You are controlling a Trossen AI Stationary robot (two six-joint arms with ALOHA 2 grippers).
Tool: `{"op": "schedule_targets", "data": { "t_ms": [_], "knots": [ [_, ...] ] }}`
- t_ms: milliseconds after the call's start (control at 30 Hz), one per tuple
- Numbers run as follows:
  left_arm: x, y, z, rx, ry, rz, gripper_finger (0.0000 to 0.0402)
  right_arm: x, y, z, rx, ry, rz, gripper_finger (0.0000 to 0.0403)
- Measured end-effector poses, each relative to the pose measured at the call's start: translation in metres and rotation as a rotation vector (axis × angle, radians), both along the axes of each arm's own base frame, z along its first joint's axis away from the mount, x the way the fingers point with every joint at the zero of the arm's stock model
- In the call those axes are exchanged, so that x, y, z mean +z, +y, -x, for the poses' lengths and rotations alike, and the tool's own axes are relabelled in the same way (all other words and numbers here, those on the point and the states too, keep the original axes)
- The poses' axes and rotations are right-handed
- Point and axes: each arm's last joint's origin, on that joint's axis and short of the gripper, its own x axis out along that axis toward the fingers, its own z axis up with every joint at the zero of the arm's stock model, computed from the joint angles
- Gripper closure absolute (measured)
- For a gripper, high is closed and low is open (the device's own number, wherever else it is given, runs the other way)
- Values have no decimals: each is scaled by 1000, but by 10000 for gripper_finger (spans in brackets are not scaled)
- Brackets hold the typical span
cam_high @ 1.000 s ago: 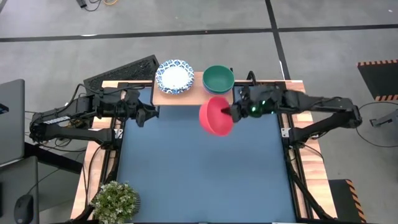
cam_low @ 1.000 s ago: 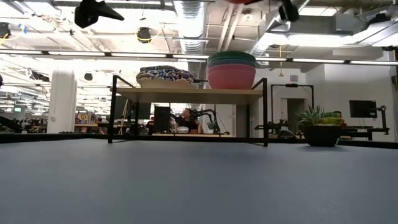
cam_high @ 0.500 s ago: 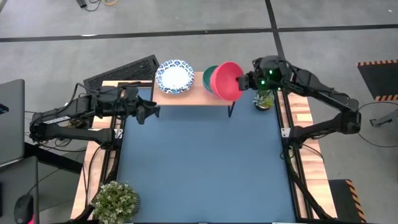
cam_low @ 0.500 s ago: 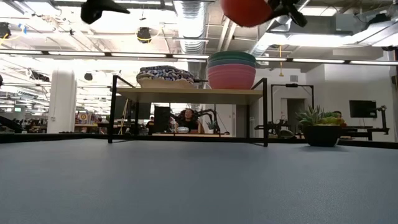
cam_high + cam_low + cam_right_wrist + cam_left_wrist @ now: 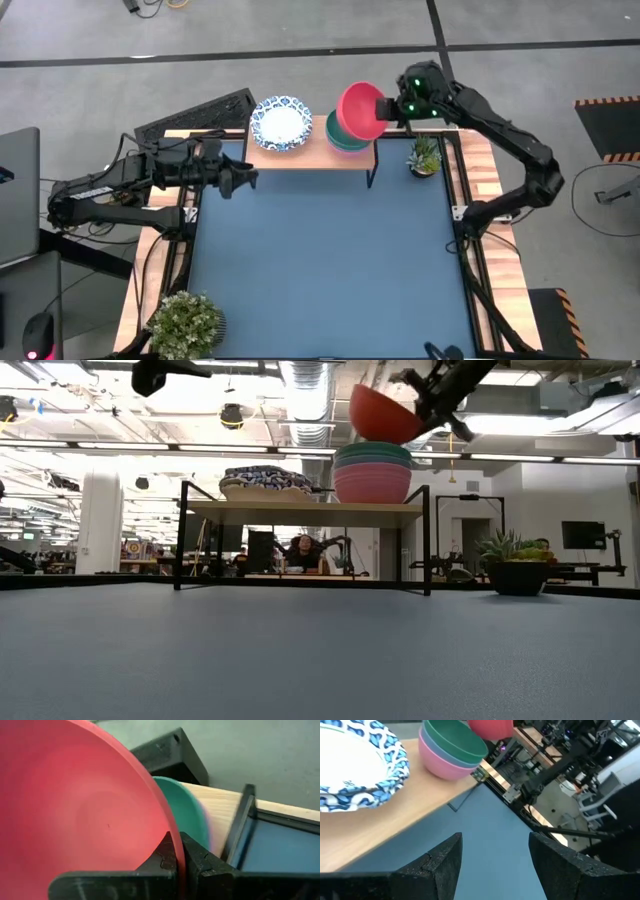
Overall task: Place and stack bowls onto a shelf
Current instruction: Stack the dark pink bowl on the green bowl on the shelf
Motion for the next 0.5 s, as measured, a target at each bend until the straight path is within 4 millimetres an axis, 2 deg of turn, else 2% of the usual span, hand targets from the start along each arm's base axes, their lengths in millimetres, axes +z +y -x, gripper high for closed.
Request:
{"op": "schedule_targets", "data": {
  "t_ms": [200,500],
  "knots": [
    [0,1,0,31,4,-18,188,4,-21,-7,37,132,-33,380],
    [0,1,0,20,-1,-2,188,11,-45,-27,89,210,-30,380]
  ]
}}
